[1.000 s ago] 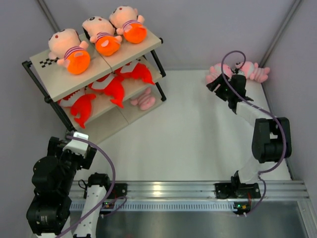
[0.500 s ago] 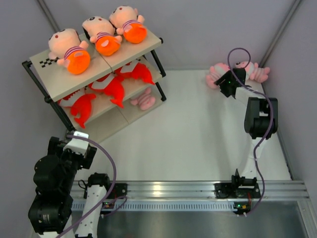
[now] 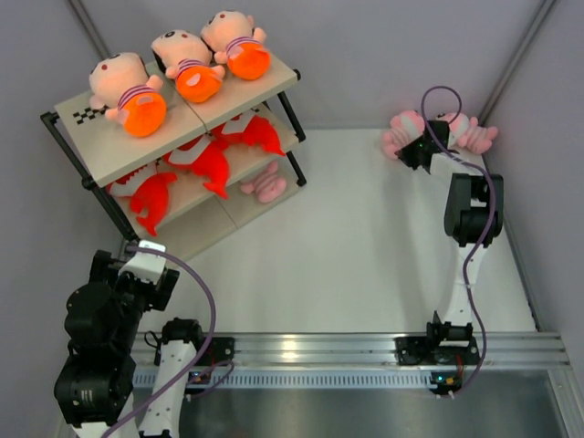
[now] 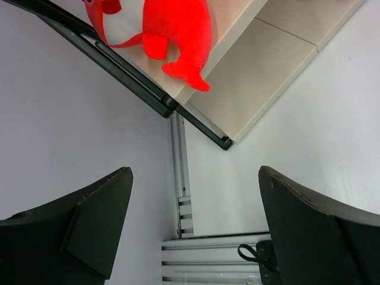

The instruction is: Place and organize the stuffed toys onto the shelf

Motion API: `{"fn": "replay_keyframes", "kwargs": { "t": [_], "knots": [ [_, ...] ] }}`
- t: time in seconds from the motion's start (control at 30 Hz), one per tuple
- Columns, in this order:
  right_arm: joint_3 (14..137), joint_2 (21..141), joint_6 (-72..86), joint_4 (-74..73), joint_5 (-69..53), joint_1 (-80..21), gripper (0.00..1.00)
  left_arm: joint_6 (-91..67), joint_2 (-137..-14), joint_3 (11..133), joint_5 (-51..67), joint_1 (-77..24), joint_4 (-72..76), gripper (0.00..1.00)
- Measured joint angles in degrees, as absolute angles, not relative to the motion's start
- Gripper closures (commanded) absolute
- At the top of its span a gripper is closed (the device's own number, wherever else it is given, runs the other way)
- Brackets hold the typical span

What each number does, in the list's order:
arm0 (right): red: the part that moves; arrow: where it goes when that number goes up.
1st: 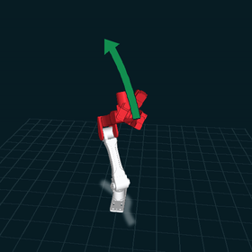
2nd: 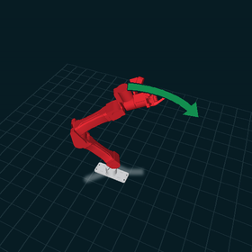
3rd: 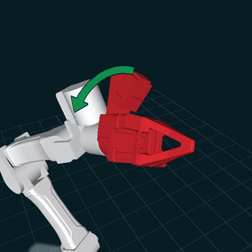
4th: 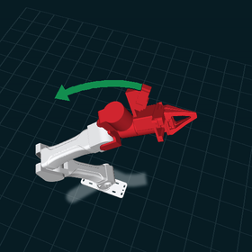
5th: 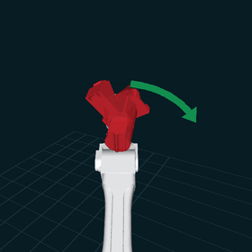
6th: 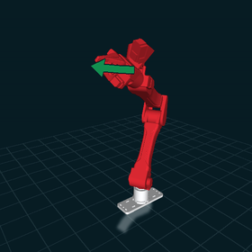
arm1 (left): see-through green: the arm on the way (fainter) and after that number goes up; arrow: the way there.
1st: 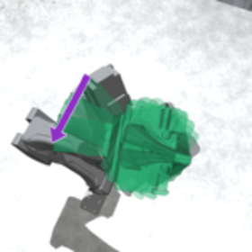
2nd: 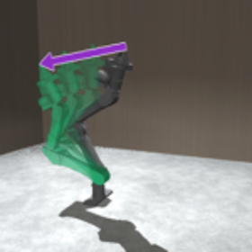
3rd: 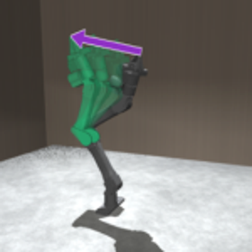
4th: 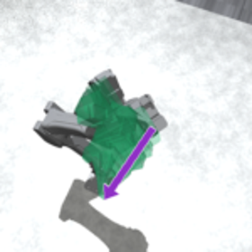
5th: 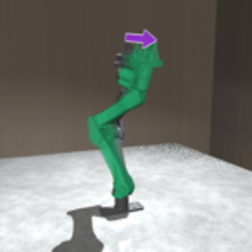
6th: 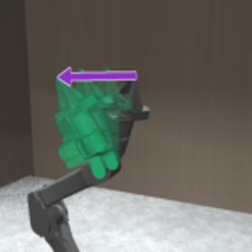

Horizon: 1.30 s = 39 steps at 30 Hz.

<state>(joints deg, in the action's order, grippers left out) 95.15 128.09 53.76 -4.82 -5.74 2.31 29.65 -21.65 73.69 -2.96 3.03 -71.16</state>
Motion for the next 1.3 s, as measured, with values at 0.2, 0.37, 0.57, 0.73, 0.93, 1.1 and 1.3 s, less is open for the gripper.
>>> {"fn": "replay_keyframes", "kwargs": {
  "t": [0.2, 0.37, 0.57, 0.73, 0.93, 1.1, 1.3],
  "knots": [
    [95.02, 128.31, 52.97, -5.52, -6.02, 2.33, 1.00, 30.00, -21.65, 73.28, -3.44, 3.03, -71.18, 0.07],
    [89.69, 125.84, 48.73, -3.90, -6.52, 2.31, 1.00, 30.04, -21.65, 72.99, -3.46, 3.03, -71.18, 0.07],
    [77.06, 112.38, 40.71, -2.46, -7.46, 0.91, 1.00, 30.17, -21.63, 71.92, -3.25, 3.05, -71.20, 0.07],
    [65.89, 94.72, 34.02, -1.43, -8.01, -4.01, 1.00, 30.22, -21.63, 70.24, -2.20, 3.20, -71.68, 0.07],
    [58.35, 80.03, 26.39, -3.36, -7.62, -16.58, 1.00, 30.30, -21.50, 69.58, -1.10, 3.29, -72.25, 0.06],
    [55.16, 76.40, 22.76, -7.03, -8.58, -25.96, 1.00, 30.37, -21.19, 69.34, -0.21, 3.31, -72.49, 0.06],
    [54.74, 75.24, 20.78, -9.37, -9.10, -38.76, 1.00, 30.37, -20.40, 69.19, 1.08, 3.31, -73.01, 0.06]
  ]
}}
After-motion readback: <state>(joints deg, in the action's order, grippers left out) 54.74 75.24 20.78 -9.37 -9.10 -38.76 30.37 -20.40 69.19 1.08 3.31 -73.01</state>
